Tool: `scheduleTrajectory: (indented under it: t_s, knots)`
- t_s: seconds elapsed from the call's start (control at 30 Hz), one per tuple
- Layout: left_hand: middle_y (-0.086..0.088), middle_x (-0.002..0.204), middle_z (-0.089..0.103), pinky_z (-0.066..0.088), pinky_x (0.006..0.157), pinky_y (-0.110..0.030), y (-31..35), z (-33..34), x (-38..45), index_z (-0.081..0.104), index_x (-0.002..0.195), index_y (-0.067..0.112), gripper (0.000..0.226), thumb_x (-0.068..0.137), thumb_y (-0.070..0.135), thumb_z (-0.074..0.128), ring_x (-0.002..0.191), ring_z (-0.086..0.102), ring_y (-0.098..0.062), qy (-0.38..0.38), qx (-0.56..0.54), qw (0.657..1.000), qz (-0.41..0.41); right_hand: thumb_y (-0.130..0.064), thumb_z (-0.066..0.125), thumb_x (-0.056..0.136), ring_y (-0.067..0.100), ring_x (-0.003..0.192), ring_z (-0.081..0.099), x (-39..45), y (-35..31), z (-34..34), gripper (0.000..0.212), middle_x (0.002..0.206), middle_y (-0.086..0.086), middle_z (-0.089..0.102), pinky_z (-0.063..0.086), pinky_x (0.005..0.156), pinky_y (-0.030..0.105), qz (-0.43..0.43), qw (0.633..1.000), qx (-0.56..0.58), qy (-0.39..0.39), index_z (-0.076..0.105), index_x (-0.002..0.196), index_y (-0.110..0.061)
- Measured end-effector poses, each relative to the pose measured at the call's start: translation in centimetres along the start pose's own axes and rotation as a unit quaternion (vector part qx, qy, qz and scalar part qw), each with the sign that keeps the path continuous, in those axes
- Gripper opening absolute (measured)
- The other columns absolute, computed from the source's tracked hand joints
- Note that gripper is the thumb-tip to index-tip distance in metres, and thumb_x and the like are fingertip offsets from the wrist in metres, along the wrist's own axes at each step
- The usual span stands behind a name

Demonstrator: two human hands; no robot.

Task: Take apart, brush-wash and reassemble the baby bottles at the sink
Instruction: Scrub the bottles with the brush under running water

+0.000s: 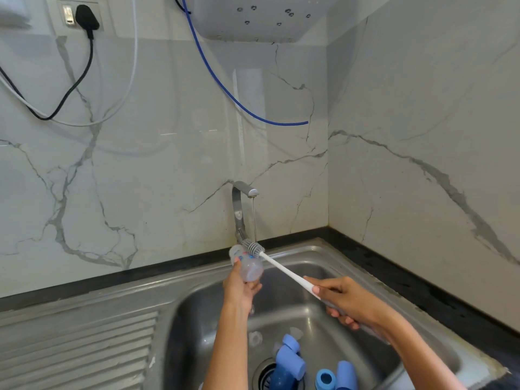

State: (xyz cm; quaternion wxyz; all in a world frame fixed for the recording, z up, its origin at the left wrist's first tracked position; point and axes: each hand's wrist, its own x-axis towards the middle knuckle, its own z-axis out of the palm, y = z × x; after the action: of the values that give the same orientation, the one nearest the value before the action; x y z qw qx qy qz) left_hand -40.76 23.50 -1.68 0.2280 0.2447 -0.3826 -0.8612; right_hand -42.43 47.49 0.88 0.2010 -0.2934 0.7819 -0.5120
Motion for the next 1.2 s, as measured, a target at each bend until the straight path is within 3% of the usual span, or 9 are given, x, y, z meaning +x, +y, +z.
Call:
scheduleTrajectory:
  t_s: [0.1,0.2,0.3,0.43,0.57,0.83,0.97,1.07,1.2]
  knots:
    - [-0.012,0.103,0.066,0.04,0.087,-0.043,-0.8,0.8,-0.9,0.046,0.126,0.014,0.035,0.1,0.037,0.04,0.088,0.063,-0.026,-0.047,0.032,0.998,-0.021,-0.034,0.046,0.101,0.005,0.044,0.036,1.0,0.1,1.3,0.034,0.062,-0.002,0.047,0.033,0.042,0.018,-0.027,0.998,-0.039,0.041,0.044,0.131,-0.049]
    - [-0.012,0.099,0.064,0.04,0.09,-0.046,-0.7,0.9,-0.3,0.047,0.129,0.013,0.04,0.1,0.038,0.04,0.084,0.063,-0.026,-0.032,0.02,0.999,-0.025,-0.034,0.045,0.101,0.005,0.045,0.037,0.8,0.0,1.2,0.034,0.064,0.0,0.048,0.034,0.042,0.017,-0.024,0.998,-0.04,0.039,0.046,0.133,-0.044]
    - [-0.01,0.098,0.064,0.041,0.091,-0.047,-0.5,0.7,0.2,0.053,0.12,0.016,0.048,0.09,0.053,0.051,0.083,0.062,-0.023,-0.023,0.035,0.999,-0.015,-0.034,0.046,0.101,0.006,0.046,0.035,0.2,-0.3,0.5,0.034,0.063,-0.001,0.046,0.033,0.042,0.018,-0.009,1.0,-0.023,0.005,0.047,0.133,-0.046]
    - [-0.011,0.098,0.065,0.046,0.08,-0.039,-1.0,0.6,0.1,0.055,0.118,0.01,0.049,0.081,0.038,0.071,0.08,0.063,-0.022,0.027,0.039,0.999,0.02,-0.034,0.052,0.098,0.006,0.044,0.034,-0.4,-0.3,-0.7,0.032,0.059,-0.003,0.047,0.03,0.04,0.018,0.022,0.999,0.003,-0.023,0.054,0.13,-0.04]
    - [-0.017,0.12,0.059,0.042,0.091,-0.043,-0.5,0.2,0.7,0.048,0.125,0.013,0.044,0.09,0.037,0.06,0.093,0.061,-0.029,0.011,-0.04,0.999,0.012,-0.037,0.055,0.096,0.007,0.042,0.033,-0.8,-0.3,-1.8,0.032,0.056,-0.004,0.047,0.03,0.037,0.018,0.043,0.998,0.016,-0.046,0.058,0.127,-0.04]
    - [-0.014,0.097,0.061,0.047,0.087,-0.041,-1.0,1.0,0.0,0.052,0.124,0.004,0.041,0.092,0.028,0.06,0.092,0.06,-0.027,-0.004,-0.063,0.998,-0.007,-0.034,0.046,0.101,0.003,0.043,0.036,0.9,-0.3,2.1,0.036,0.062,-0.001,0.047,0.034,0.041,0.018,-0.023,0.998,-0.052,0.034,0.044,0.136,-0.045]
    - [-0.017,0.119,0.058,0.045,0.095,-0.049,-0.3,-0.3,1.0,0.047,0.134,0.006,0.054,0.091,0.036,0.06,0.111,0.055,-0.031,0.04,-0.09,0.995,-0.013,-0.036,0.05,0.099,0.005,0.043,0.035,-0.1,-0.6,-0.1,0.033,0.059,-0.003,0.047,0.032,0.04,0.017,0.02,0.999,-0.011,-0.028,0.053,0.131,-0.039]
    - [-0.012,0.112,0.06,0.033,0.1,-0.063,-0.4,-0.7,1.7,0.051,0.122,0.013,0.047,0.088,0.043,0.061,0.102,0.057,-0.026,0.042,-0.05,0.998,-0.026,-0.036,0.052,0.098,0.006,0.042,0.035,-0.4,-0.2,-1.0,0.033,0.057,-0.004,0.047,0.032,0.039,0.018,0.039,0.999,-0.004,-0.035,0.055,0.131,-0.036]
    - [-0.006,0.1,0.066,0.036,0.091,-0.051,-1.4,0.3,1.1,0.057,0.11,0.016,0.043,0.085,0.051,0.062,0.101,0.059,-0.024,0.027,0.058,0.998,-0.027,-0.033,0.046,0.101,0.005,0.045,0.036,0.4,0.1,0.4,0.034,0.063,-0.001,0.047,0.034,0.041,0.018,0.002,0.998,-0.054,0.026,0.049,0.134,-0.037]
